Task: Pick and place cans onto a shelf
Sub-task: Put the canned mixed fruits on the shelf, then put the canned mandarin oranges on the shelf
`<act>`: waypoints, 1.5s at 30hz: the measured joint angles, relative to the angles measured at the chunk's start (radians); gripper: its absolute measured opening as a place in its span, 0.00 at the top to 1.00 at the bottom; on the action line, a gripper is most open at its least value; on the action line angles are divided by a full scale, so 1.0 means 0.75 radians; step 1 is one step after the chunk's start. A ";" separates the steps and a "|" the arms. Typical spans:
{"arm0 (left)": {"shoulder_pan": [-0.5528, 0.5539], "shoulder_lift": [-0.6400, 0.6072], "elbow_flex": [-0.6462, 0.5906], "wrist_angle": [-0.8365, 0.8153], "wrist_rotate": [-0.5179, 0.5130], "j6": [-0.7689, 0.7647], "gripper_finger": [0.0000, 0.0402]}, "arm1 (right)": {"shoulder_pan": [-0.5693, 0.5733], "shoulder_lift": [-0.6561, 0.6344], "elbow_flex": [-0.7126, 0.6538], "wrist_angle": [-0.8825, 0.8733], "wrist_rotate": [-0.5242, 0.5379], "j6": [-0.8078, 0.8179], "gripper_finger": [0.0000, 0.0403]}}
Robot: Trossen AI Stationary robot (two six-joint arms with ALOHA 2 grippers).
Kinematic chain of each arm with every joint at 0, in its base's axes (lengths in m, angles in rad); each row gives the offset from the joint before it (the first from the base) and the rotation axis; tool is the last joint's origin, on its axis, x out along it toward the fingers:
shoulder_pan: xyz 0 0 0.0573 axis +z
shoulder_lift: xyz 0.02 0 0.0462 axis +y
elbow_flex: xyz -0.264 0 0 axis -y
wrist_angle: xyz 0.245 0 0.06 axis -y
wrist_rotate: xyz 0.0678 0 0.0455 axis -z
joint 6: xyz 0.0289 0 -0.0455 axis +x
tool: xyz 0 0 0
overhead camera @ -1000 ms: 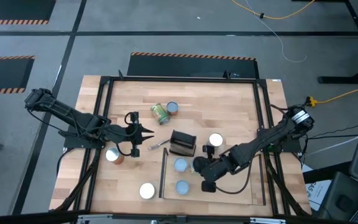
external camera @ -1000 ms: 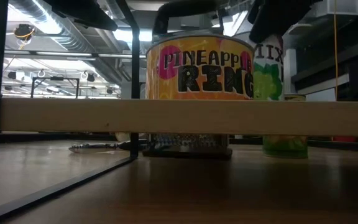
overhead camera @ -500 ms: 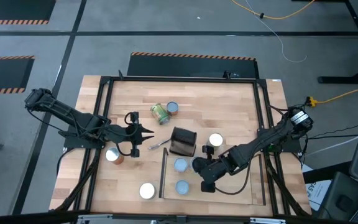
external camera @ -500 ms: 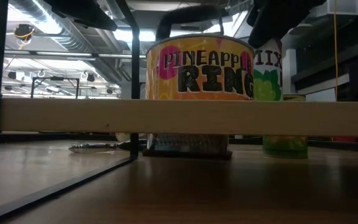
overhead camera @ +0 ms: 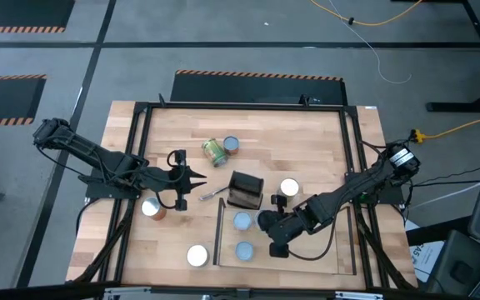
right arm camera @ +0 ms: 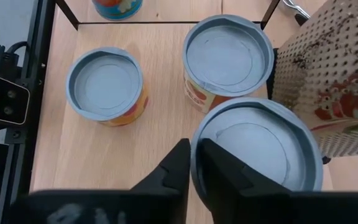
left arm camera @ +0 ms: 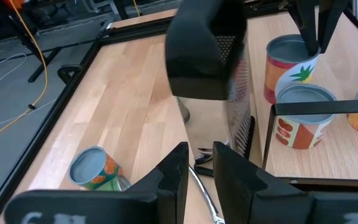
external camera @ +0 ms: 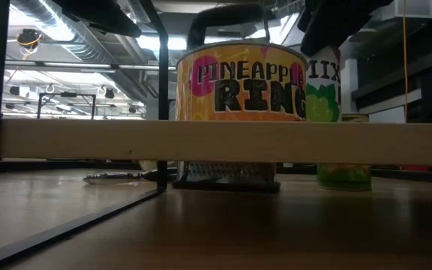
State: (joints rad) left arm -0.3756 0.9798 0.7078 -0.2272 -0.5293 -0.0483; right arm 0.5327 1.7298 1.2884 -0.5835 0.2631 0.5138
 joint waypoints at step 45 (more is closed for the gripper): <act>0.321 0.000 0.001 0.561 -0.004 0.241 0.83 | -0.034 -0.634 -0.287 -0.364 0.286 -0.068 0.81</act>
State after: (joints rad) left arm -0.1348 0.9798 0.7082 0.1936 -0.5322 0.1323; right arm 0.5073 1.2546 1.0735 -0.8566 0.4775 0.4624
